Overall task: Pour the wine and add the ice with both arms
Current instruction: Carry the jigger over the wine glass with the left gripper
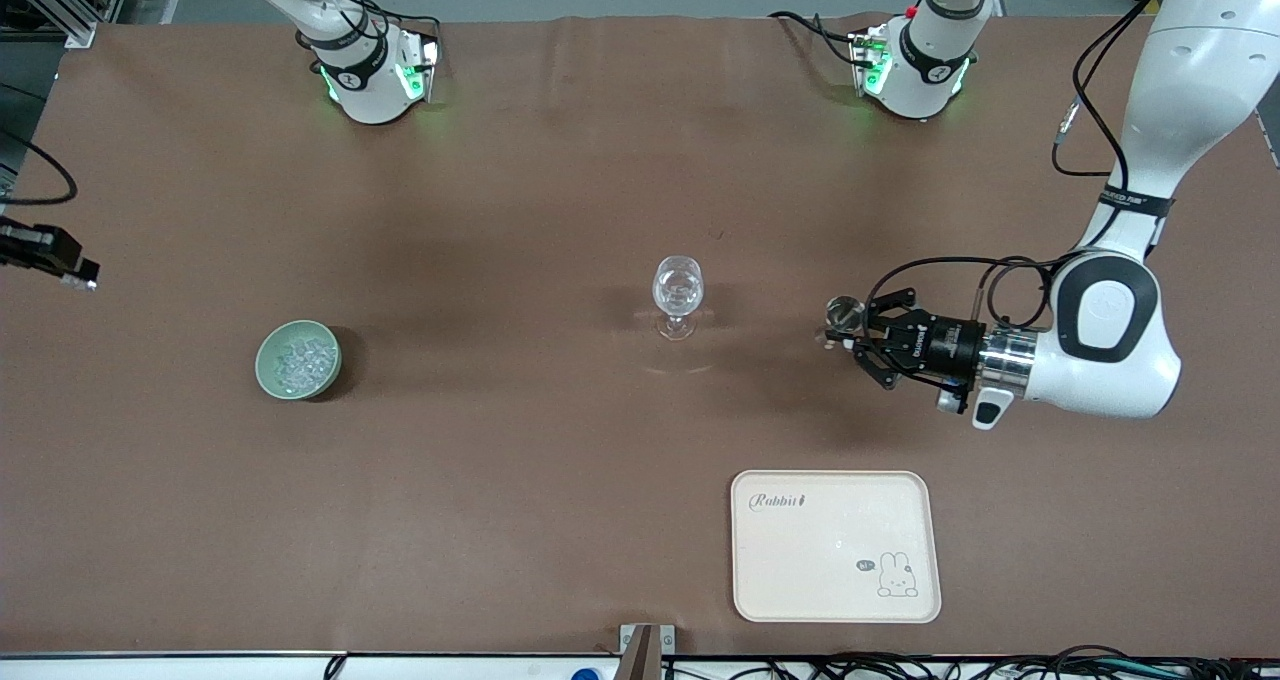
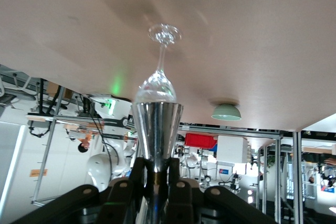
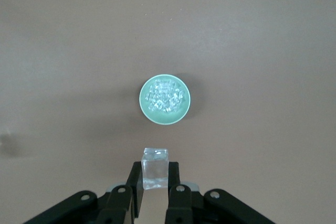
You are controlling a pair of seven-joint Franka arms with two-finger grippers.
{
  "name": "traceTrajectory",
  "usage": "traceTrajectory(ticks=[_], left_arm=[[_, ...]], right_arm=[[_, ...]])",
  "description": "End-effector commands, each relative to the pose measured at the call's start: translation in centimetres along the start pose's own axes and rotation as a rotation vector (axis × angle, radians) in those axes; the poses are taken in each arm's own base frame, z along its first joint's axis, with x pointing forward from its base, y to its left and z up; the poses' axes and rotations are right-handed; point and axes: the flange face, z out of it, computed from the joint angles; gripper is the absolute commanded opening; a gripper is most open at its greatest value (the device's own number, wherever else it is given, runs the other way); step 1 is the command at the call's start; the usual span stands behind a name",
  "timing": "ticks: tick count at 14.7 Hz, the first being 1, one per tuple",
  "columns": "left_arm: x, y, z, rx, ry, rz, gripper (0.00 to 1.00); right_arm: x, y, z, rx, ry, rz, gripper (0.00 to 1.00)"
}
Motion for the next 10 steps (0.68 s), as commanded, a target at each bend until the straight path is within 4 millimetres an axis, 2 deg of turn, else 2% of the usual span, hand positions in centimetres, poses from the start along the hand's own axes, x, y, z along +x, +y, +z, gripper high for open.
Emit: traceTrajectory(ticks=[1,3,8,10], left_arm=[[-2.8,-1.1,2.3,-0.014,0.033,-0.014,0.01],[-3.8,-1.2,4.3,-0.013,0.036,-0.015,0.01],[-4.8,-1.6,7.6,-0.044,0.076,-0.048,0.01],[-6.1,-2.0,9.9,-0.031,0.104,-0.048,0.01]], right_arm=[[-3.5,0.3,-0.7,0.013,-0.001,-0.016,0.02],[-4.3,0.2,-0.9,0.014,-0.001,-0.030,0.02],[-4.8,-0.2,-0.5,0.005,-0.010,-0.073,0.02],[-4.8,-0.5,-0.5,0.005,-0.010,-0.076,0.02]])
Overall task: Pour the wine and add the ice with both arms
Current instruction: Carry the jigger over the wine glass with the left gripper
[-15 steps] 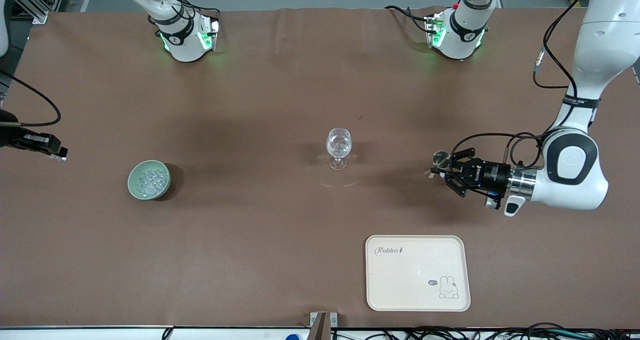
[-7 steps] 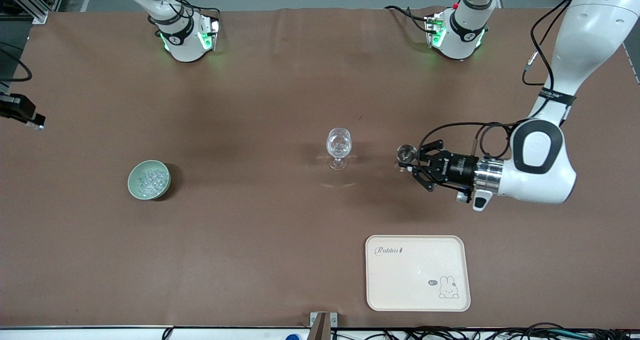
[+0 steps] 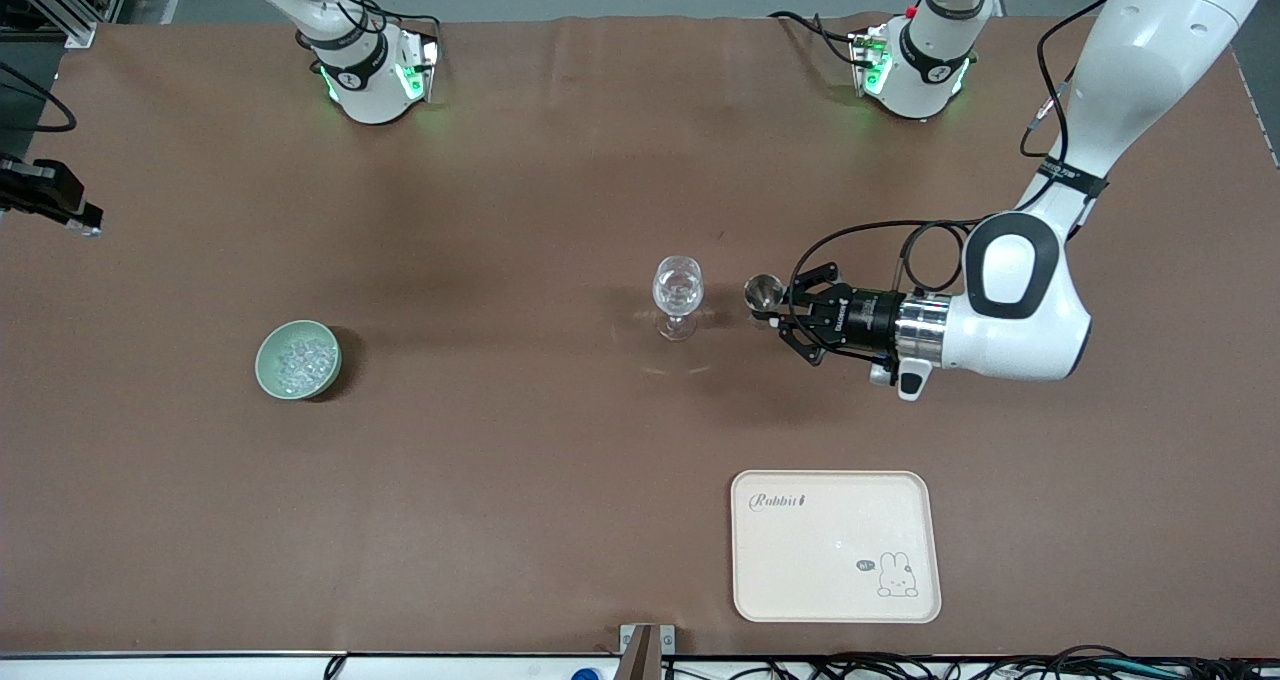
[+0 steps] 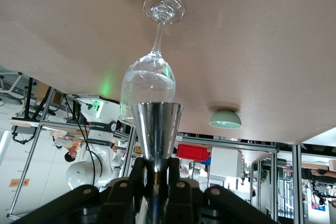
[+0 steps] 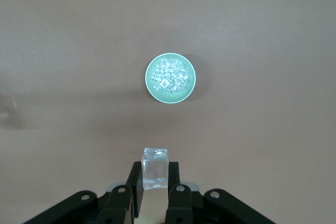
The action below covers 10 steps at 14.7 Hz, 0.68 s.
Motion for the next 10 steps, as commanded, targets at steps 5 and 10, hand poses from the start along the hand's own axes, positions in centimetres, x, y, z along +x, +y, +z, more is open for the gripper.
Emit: traceTrajectory(ticks=[5,10], left_arm=[[-3.3,-2.6,2.5,0.005,0.156,-0.009,0.01],[-4.6,-2.6,5.4,-0.004,0.293,-0.036,0.01]], right_arm=[[-0.7,-0.6,0.2,-0.012,0.006,-0.024,0.02],[-0.7,-0.6,0.3,-0.012,0.001,-0.022,0.02]])
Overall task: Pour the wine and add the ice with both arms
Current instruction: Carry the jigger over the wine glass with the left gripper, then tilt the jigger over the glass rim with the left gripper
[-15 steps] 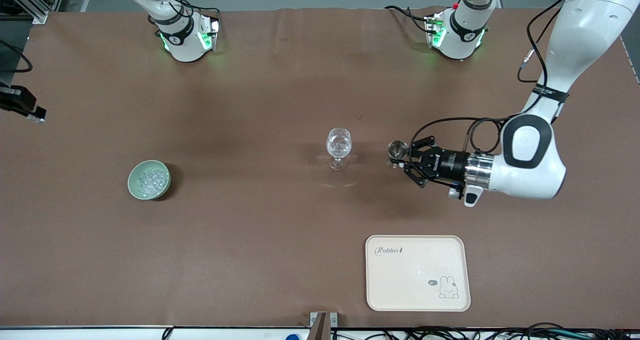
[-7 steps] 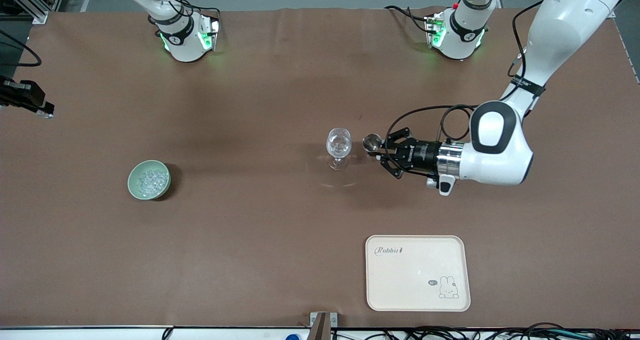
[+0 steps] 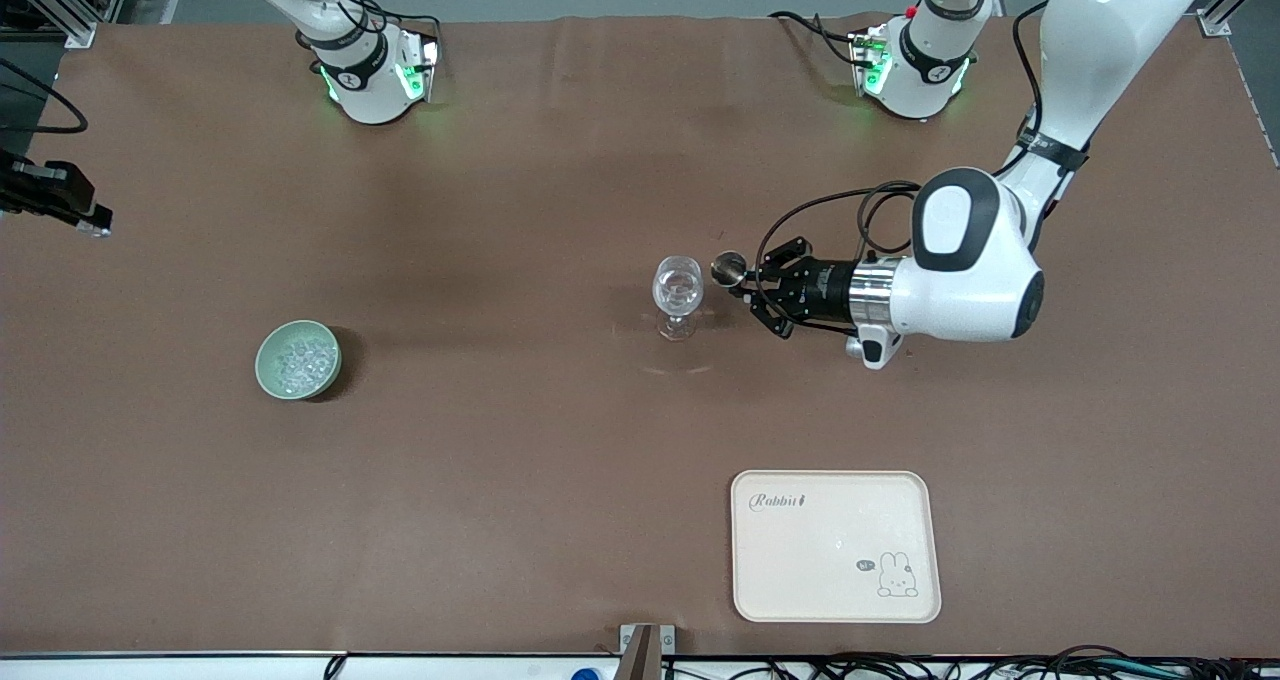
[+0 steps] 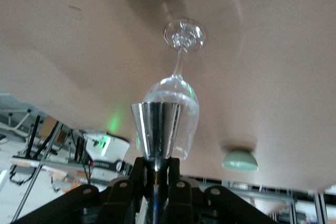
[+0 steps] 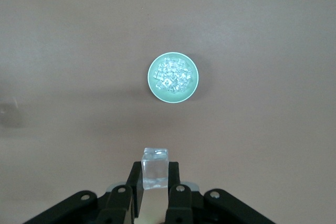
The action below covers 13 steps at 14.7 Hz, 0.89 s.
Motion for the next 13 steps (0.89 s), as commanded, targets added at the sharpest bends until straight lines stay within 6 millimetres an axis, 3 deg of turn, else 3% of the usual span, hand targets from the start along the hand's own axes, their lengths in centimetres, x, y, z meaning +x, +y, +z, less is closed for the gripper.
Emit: traceTrajectory(ticks=[1,7,13], left_arm=[[-1.9,-0.7,1.3,-0.014,0.074,-0.011,0.01],[-3.1,-1.2,3.5,0.018,0.217,-0.030,0.01],[-3.1,-1.1,3.4,0.014,0.256,-0.029,0.01]], right_arm=[[-0.7,-0.1,0.2,-0.011,0.001,-0.012,0.02],[-0.7,0.0,0.4,-0.011,-0.003,-0.012,0.02],[-0.7,0.0,0.5,-0.011,-0.005,-0.010,0.02]])
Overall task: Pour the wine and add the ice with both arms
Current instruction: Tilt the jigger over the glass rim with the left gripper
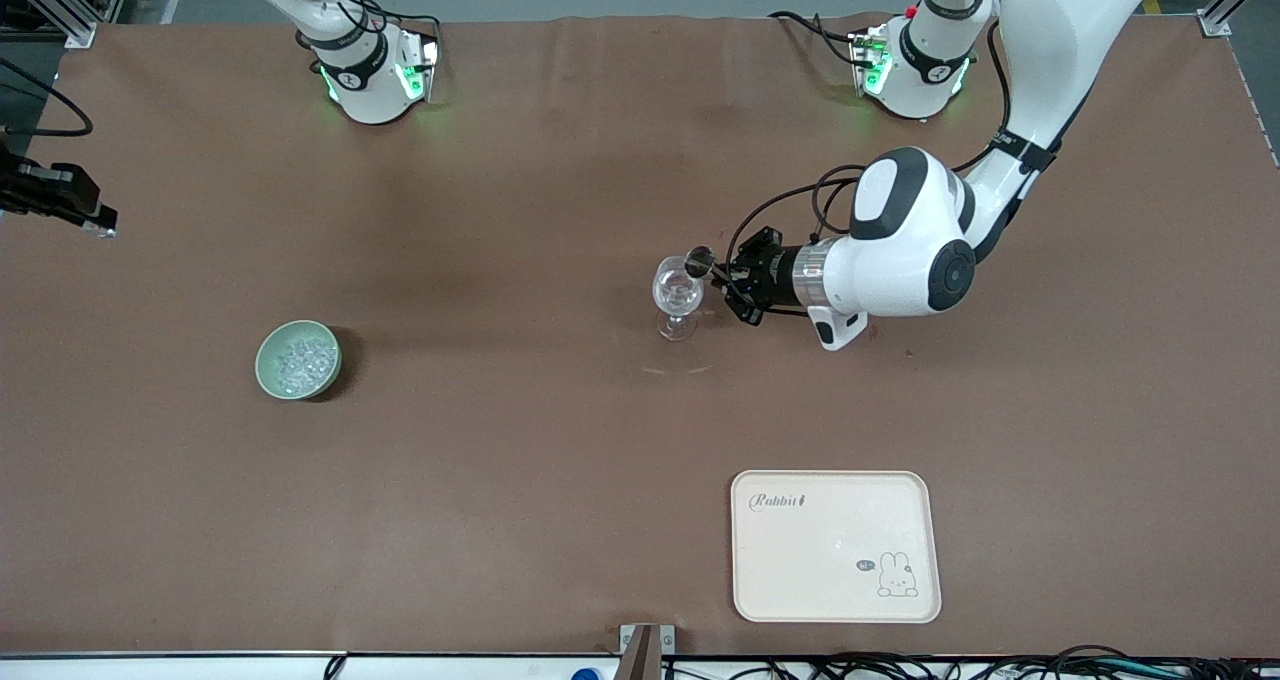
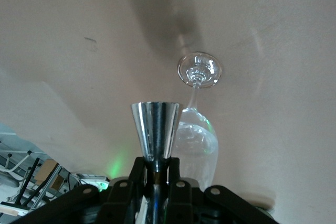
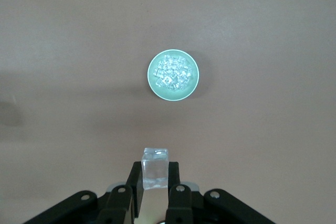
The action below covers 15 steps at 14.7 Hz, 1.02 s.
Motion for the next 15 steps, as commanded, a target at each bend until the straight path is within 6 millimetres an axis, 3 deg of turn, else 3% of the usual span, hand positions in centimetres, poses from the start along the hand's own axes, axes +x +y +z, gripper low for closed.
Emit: traceTrajectory(ticks=[1,4,9,15], left_arm=[[-0.6,-0.2,-0.8,-0.025,0.061,-0.014,0.01],[-2.0,-0.3,-0.3,-0.025,0.081,-0.027,0.01],[-2.1,-0.1,-0.5,-0.036,0.112,-0.040,0.01],[-3.6,-0.1,1.0,-0.033,0.160,-0.060,0.01]], right_arm=[[-0.7,-0.1,-0.1,-0.012,0.009,-0.011,0.03],[-0.7,-0.1,-0.1,-0.012,0.011,-0.011,0.03],[-0.6,-0.1,-0.1,-0.012,0.012,-0.011,0.03],[-0.6,-0.2,-0.1,-0.013,0.014,-0.011,0.03]])
